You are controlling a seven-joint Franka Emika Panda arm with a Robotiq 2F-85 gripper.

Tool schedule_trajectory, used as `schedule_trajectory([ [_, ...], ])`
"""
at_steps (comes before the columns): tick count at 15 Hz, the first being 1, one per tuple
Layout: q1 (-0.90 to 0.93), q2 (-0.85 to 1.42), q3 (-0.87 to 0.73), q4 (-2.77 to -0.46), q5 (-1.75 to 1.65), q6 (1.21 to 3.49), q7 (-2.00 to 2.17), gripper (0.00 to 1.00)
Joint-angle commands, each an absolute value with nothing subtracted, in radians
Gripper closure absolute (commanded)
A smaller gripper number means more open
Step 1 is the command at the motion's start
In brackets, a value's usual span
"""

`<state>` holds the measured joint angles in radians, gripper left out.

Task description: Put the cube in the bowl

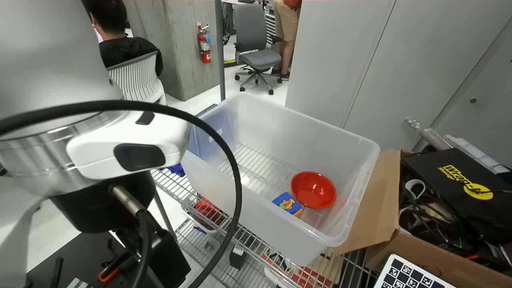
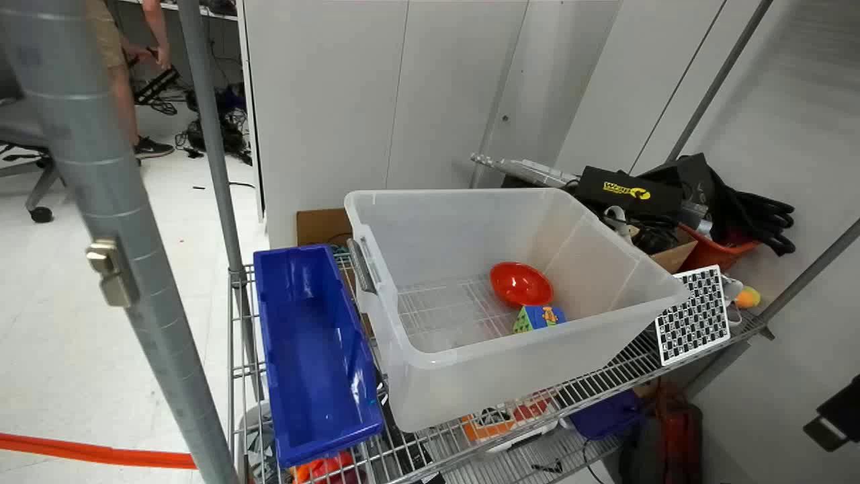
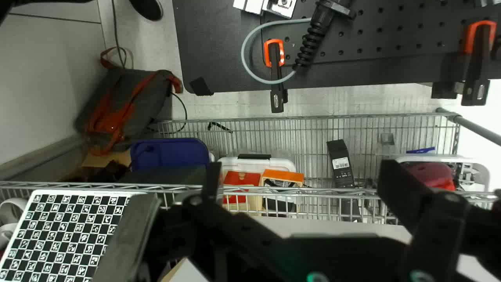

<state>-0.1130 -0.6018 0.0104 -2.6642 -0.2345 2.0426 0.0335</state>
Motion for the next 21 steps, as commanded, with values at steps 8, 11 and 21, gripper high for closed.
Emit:
schedule_trajectory([
  [8,-0.103,-0.602,0.002,-2.662,-0.239,2.039,0.038,0.00],
  [11,-0.105,-0.592,0.000,-2.654,-0.234,2.049,0.044,0.00],
  [21,-0.079,-0.367,-0.005,-2.427,-0.041,2.384,0.135,0.00],
])
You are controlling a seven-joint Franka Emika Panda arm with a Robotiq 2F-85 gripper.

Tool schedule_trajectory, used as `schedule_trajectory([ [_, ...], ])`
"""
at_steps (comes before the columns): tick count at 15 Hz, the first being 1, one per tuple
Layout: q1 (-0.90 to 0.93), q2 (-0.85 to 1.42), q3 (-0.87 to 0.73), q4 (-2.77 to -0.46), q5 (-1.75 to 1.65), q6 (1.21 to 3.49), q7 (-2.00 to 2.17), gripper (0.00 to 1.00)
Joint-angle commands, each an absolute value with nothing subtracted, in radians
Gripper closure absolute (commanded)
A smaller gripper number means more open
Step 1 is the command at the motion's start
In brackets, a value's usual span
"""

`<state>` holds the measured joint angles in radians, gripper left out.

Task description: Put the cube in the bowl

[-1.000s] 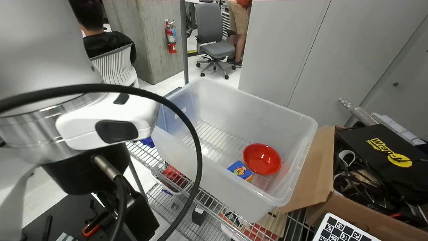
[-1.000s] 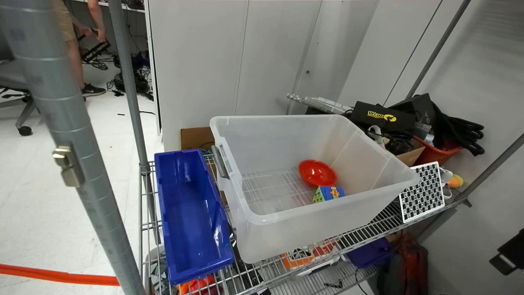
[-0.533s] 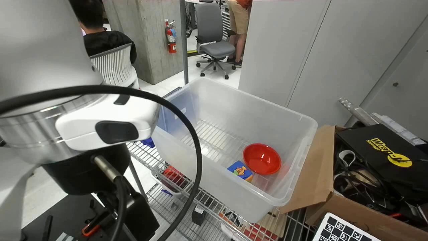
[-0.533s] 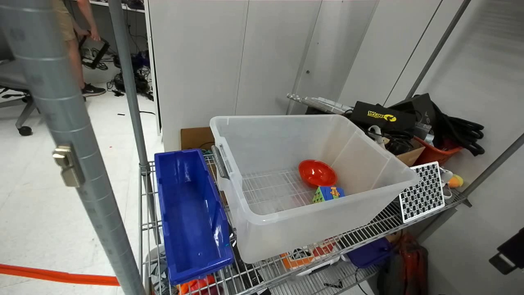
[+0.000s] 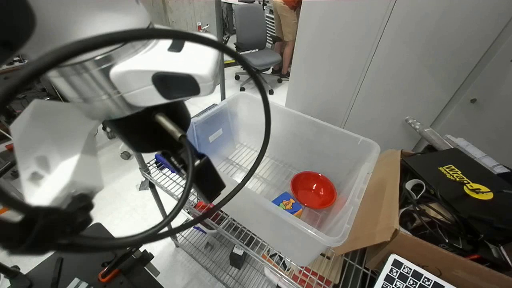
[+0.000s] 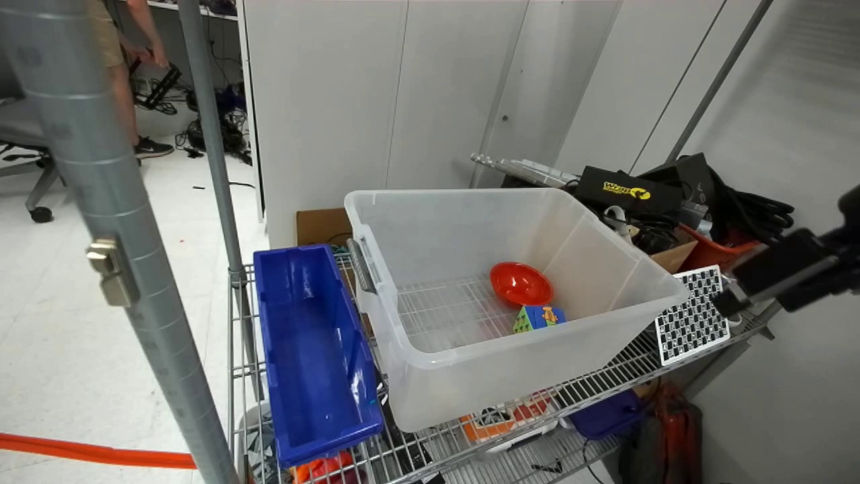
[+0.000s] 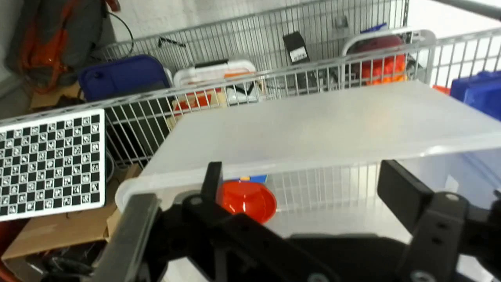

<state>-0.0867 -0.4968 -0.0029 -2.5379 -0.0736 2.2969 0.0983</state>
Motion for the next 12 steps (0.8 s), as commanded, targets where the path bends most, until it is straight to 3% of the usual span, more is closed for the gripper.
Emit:
schedule_trajectory([
  [1,-0.080,-0.318,-0.008,-2.384,-0.024,2.412,0.159,0.00],
  [12,-0.086,0.328,-0.063,-1.856,0.018,2.519,0.384,0.00],
])
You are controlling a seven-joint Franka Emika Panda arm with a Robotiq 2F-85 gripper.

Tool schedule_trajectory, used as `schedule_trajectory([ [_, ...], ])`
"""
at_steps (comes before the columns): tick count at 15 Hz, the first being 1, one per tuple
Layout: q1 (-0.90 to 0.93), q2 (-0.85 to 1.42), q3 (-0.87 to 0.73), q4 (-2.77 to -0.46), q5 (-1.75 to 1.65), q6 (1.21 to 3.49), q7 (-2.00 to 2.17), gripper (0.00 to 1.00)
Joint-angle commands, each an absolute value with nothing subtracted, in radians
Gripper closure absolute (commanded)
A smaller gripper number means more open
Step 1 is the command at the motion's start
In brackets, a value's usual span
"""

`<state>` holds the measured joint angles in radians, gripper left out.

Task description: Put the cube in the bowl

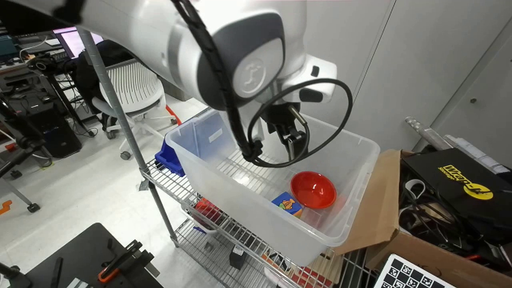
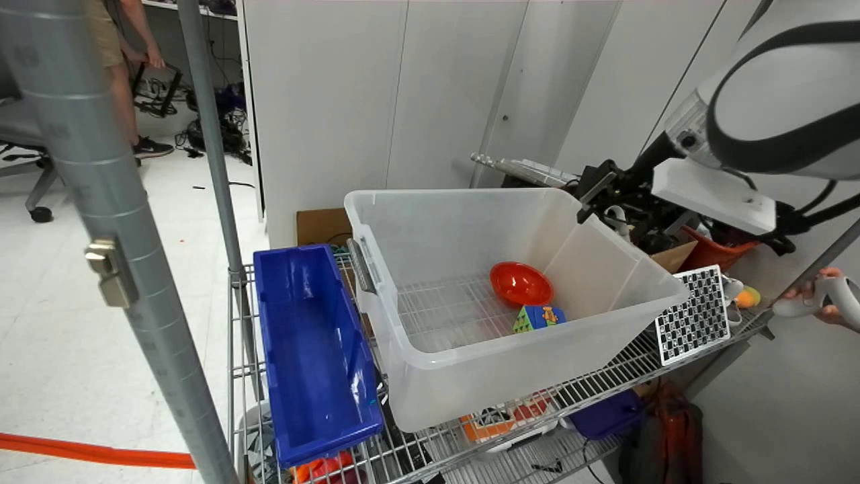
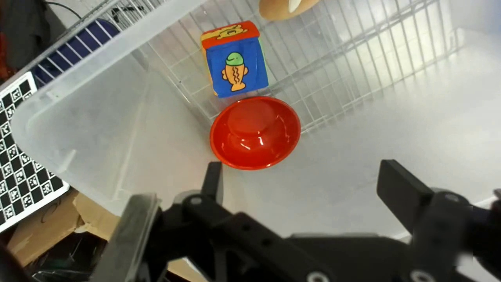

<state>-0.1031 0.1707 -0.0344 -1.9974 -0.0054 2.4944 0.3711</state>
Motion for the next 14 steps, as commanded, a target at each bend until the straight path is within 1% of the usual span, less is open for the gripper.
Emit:
schedule_trajectory([
  [1,-0.081,0.380,-0.073,-1.820,0.014,2.521,0.399,0.00],
  [5,-0.060,0.561,-0.104,-1.711,0.022,2.560,0.431,0.00],
  [9,-0.034,0.719,-0.149,-1.608,0.009,2.554,0.480,0.00],
  [14,-0.016,0.832,-0.172,-1.541,0.015,2.538,0.484,0.00],
])
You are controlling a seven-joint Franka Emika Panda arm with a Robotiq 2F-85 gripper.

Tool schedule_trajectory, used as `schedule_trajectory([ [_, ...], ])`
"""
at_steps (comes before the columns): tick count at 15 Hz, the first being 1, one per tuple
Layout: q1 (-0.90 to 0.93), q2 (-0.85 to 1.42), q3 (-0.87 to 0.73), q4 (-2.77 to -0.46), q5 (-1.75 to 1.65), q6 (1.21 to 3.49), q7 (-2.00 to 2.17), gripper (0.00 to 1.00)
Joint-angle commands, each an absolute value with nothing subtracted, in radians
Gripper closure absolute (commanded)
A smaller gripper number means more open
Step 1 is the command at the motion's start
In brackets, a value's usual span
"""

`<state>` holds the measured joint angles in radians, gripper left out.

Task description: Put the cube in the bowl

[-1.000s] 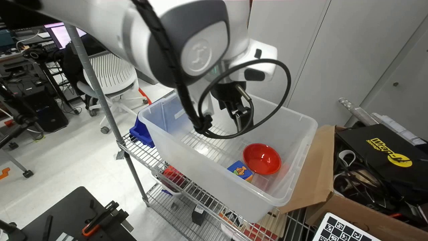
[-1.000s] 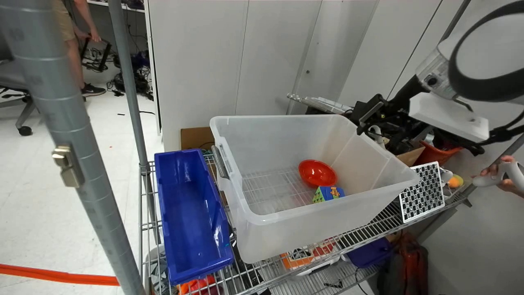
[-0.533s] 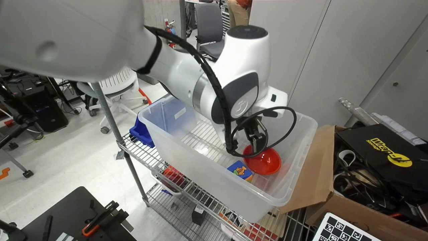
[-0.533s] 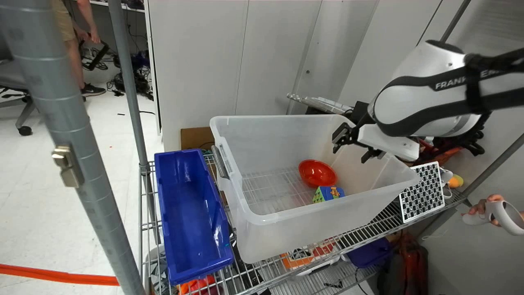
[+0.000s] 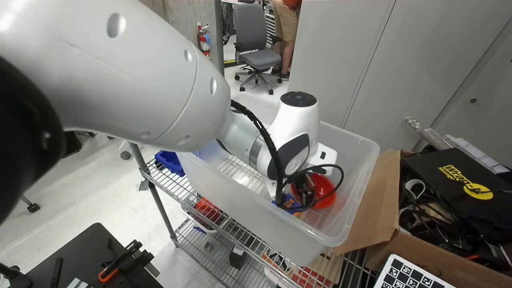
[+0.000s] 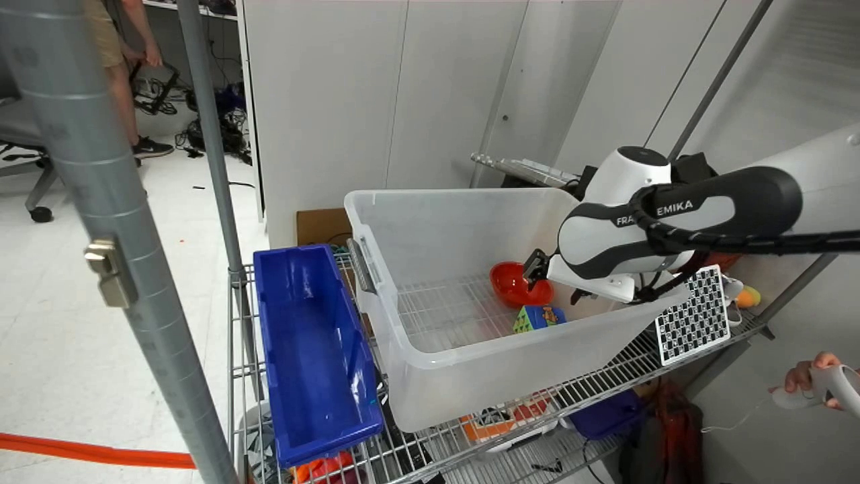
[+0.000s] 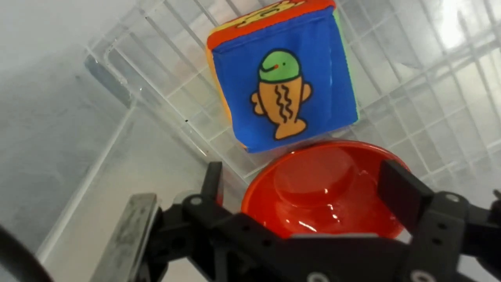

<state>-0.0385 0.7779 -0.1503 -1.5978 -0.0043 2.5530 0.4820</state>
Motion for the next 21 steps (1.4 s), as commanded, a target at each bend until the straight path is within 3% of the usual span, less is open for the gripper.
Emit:
schedule_trajectory([
  [1,-0.015,0.838,-0.168,-1.544,0.017,2.535,0.477,0.00],
  [7,-0.005,0.852,-0.162,-1.569,0.029,2.508,0.475,0.00],
  [8,-0.006,0.858,-0.165,-1.565,0.028,2.502,0.480,0.25],
  [10,-0.007,0.878,-0.176,-1.545,0.026,2.505,0.492,0.34],
  [19,0.050,0.834,-0.212,-1.609,-0.024,2.502,0.499,0.99],
  [21,0.085,0.765,-0.221,-1.669,-0.045,2.468,0.490,1.00],
])
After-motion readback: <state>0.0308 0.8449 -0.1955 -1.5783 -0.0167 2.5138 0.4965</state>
